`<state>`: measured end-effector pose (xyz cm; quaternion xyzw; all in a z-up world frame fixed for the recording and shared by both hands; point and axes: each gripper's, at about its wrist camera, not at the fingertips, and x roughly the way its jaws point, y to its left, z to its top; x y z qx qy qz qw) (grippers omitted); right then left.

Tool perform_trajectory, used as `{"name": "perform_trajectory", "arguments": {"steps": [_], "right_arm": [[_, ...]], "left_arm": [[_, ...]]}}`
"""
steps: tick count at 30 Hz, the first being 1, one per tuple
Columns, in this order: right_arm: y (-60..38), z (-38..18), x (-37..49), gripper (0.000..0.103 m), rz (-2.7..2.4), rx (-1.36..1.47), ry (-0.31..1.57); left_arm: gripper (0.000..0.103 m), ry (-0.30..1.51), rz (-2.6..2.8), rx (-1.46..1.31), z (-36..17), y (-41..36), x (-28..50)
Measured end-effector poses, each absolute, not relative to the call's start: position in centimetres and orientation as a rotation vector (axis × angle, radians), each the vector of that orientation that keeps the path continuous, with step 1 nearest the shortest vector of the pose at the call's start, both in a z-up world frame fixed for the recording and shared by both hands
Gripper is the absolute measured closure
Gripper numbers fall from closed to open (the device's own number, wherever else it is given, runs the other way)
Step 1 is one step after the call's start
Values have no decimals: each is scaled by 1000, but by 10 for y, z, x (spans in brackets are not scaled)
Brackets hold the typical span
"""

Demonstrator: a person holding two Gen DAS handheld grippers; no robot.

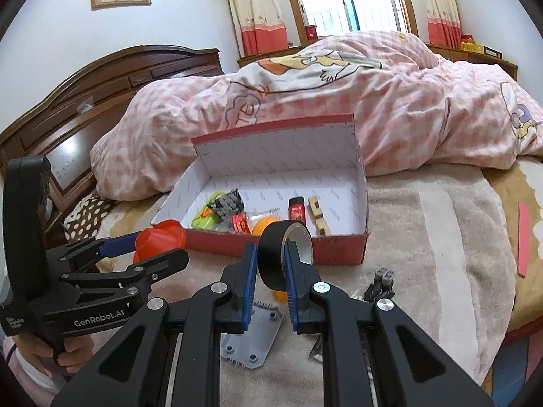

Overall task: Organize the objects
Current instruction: 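Grasp the black tape roll with the right gripper while the left gripper grasps the red cone, then carry the red cone and tape roll over the red box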

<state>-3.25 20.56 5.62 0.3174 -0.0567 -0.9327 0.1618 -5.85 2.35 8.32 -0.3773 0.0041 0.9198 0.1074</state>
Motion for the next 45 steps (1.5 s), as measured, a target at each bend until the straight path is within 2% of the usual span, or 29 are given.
{"name": "perform_trajectory", "arguments": {"steps": [20, 45], "right_arm": [[198, 68, -81, 86, -2637, 905, -112], [190, 46, -138, 86, -2678, 958, -62]], "left_arm": [[32, 73, 2744, -1045, 108, 33, -114], [32, 70, 2790, -1104, 77, 30, -179]]}}
